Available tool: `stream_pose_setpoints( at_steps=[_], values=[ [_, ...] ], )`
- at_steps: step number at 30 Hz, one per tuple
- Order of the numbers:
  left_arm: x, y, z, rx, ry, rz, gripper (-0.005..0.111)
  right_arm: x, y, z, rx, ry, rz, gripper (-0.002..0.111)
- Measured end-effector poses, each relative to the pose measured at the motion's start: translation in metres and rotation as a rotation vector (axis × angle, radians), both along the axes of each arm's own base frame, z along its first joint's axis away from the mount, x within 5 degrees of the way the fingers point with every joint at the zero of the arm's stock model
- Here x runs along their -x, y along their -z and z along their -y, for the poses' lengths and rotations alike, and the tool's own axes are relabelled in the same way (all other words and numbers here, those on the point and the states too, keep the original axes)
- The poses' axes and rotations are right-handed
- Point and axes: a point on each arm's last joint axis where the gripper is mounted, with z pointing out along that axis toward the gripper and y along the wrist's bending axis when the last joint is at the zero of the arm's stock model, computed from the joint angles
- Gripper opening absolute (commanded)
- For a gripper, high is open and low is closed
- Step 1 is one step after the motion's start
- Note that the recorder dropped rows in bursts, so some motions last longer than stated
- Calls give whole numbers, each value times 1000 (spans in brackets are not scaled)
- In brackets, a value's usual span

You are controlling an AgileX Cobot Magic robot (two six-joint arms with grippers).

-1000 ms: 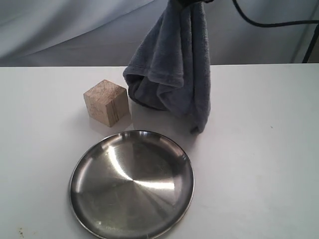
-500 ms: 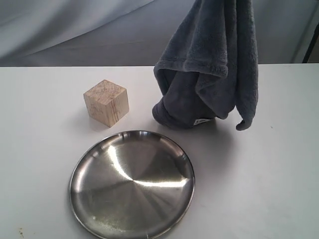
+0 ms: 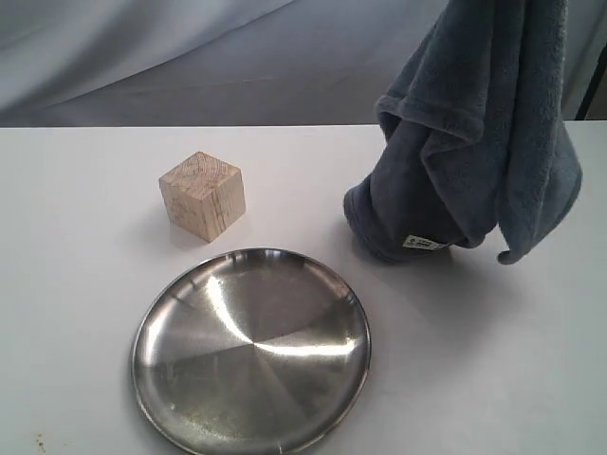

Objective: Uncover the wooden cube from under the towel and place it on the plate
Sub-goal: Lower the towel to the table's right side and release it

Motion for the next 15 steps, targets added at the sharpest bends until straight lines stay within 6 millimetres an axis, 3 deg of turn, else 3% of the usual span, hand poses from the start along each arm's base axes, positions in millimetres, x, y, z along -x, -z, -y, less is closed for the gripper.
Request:
stream_pose_setpoints(
  at_steps=[6,15],
  values=[
    [0,0,0,0,0,0,1,-7,16,-4,11,3,-45,0],
    [0,0,0,0,0,0,1,-38,104,-20,62,-37,-170,0]
  ],
)
